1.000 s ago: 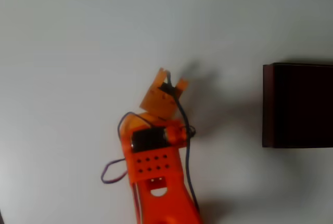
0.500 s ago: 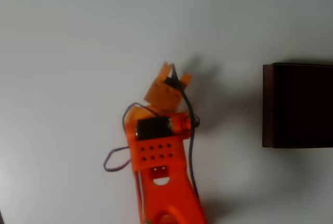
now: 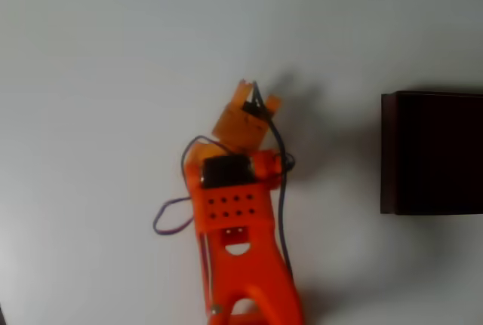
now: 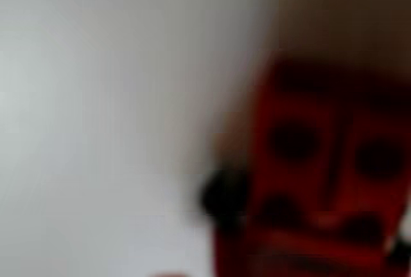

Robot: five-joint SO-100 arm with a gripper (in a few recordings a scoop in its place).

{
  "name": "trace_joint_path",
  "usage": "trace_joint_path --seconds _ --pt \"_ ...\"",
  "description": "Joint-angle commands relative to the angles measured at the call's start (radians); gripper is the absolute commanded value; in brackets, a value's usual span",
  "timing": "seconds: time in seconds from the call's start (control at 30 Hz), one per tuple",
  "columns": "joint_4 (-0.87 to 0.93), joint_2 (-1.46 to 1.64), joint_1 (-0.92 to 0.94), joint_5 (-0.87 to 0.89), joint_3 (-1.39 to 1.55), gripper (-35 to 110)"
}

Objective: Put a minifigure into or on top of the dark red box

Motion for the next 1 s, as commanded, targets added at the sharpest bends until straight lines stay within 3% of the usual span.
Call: trace_joint_path --seconds 0.0,0.97 --pt "0.046 -0.018 -0.025 -0.005 -0.086 23" --pt "0.06 -0.13 0.032 -0.086 -0.19 22"
